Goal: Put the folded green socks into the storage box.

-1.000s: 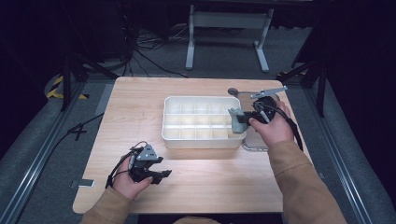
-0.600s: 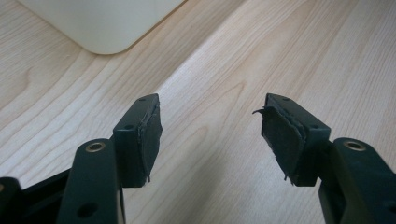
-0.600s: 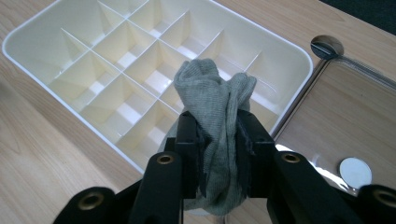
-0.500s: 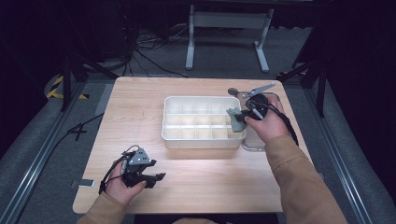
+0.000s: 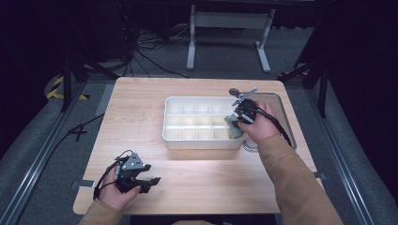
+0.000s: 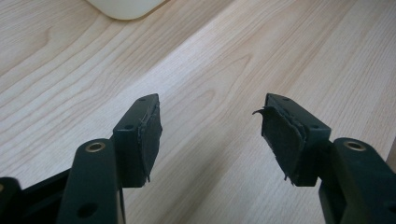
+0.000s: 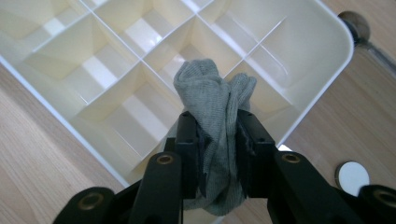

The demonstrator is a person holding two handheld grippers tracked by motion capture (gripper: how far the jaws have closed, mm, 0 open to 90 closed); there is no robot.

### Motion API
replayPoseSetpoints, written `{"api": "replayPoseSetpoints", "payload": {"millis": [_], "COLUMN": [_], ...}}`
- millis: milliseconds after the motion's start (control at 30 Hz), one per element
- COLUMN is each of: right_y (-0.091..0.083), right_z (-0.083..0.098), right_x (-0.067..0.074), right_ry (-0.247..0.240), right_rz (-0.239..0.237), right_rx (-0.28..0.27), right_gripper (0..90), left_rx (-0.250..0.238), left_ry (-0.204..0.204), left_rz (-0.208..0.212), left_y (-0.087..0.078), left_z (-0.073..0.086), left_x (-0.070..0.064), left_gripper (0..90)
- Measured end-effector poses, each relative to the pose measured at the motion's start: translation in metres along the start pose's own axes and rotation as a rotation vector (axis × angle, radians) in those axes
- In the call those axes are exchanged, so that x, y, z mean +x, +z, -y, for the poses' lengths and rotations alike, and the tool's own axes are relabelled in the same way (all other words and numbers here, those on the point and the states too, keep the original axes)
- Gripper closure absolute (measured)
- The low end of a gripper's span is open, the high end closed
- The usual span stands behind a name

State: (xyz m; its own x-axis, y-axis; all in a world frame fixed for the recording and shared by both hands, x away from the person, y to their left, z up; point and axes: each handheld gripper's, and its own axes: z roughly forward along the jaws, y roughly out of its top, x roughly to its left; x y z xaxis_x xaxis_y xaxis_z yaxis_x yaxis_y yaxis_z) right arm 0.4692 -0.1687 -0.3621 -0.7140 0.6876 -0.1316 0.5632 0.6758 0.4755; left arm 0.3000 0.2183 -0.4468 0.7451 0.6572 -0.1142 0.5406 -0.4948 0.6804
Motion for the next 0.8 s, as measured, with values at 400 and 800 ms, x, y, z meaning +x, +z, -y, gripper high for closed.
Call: {"api": "replayPoseSetpoints", "payload": {"millis": [400,800], "right_y": [0.025,0.033], "right_z": [0.003,-0.003], "right_x": [0.0,0.004], "right_ry": [0.052,0.047], "right_rz": [-0.028,-0.013], "right_rx": [0.124,0.216], "right_gripper": [73.4,73.4], "left_rx": [0.012,0.009], "left_ry": [-0.023,-0.017], "left_rz": [-0.009,-0.006], "left_y": [-0.003,0.0], "left_z": [0.006,0.004], "left_x": [0.001,0.001], "left_gripper": [38.7,38.6]}}
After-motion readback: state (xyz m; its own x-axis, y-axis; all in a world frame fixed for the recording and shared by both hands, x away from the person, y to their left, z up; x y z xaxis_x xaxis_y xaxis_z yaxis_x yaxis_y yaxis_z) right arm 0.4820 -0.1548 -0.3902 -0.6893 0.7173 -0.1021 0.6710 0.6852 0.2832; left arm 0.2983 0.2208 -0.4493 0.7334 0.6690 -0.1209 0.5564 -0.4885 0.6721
